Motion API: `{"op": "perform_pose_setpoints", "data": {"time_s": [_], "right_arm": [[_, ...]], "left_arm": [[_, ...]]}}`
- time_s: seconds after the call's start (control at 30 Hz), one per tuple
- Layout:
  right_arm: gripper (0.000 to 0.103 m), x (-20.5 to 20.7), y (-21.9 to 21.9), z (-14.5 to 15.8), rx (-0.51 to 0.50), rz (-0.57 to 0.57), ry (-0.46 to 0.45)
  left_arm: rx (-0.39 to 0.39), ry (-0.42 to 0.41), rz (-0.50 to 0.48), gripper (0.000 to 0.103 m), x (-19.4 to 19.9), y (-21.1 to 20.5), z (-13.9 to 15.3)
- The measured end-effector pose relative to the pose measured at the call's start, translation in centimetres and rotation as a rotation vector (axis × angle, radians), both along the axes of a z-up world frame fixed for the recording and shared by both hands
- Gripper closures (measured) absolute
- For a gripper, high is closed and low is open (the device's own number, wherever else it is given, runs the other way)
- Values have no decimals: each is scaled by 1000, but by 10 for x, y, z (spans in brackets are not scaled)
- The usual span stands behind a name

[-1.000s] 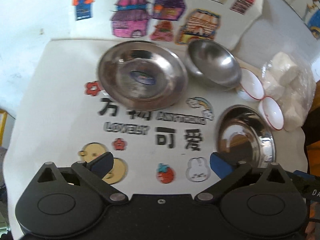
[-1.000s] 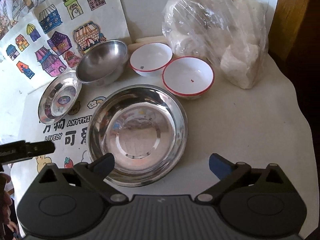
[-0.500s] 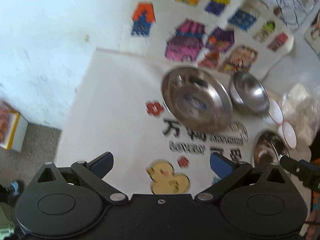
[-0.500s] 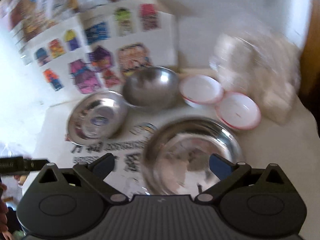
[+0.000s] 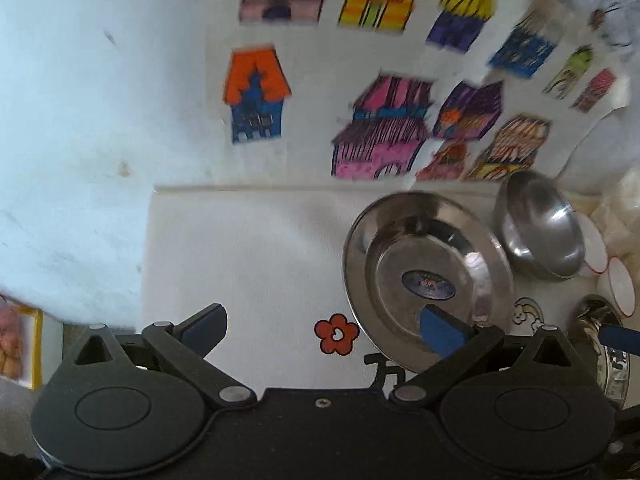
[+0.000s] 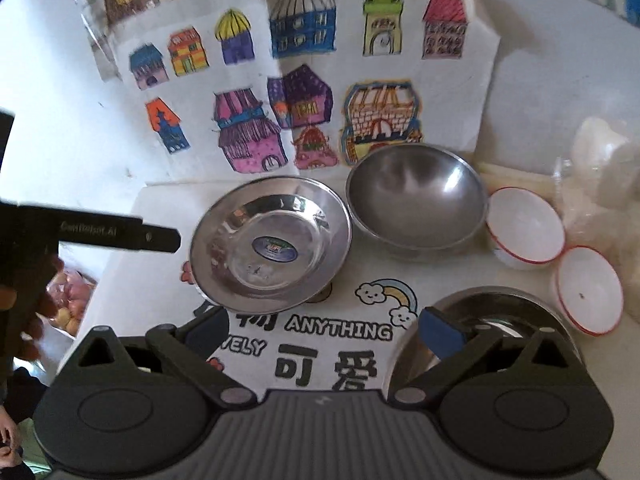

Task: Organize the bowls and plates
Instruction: 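Move both grippers to the small labeled steel plate and close on its rim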

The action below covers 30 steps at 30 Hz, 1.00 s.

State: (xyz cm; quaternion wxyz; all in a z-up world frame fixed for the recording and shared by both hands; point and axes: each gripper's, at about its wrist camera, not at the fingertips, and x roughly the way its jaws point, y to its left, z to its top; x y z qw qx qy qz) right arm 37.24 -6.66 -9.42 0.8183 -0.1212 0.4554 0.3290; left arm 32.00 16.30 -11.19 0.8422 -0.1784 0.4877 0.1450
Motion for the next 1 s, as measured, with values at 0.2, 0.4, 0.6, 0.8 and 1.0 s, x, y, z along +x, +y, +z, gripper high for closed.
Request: {"op": "perform_pose_setpoints", "data": {"time_s": [0.2, 0.4, 0.6, 0.8, 1.0], "right_arm": [[0, 17, 9, -17, 7, -42, 42], [2, 26, 14, -28, 25, -54, 63], [17, 35, 22, -36, 36, -67, 86], [38, 42, 19, -42, 74, -115, 133], [61, 48, 17, -47, 113, -131, 180]], "left_arm": [[-27, 72, 1, 1, 26, 7, -21], [33, 131, -39, 1, 42, 1, -33], [63, 128, -32, 5, 52, -4, -33], [76, 129, -34, 18, 56, -9, -33], [54, 113, -29, 34, 61, -14, -33]]}}
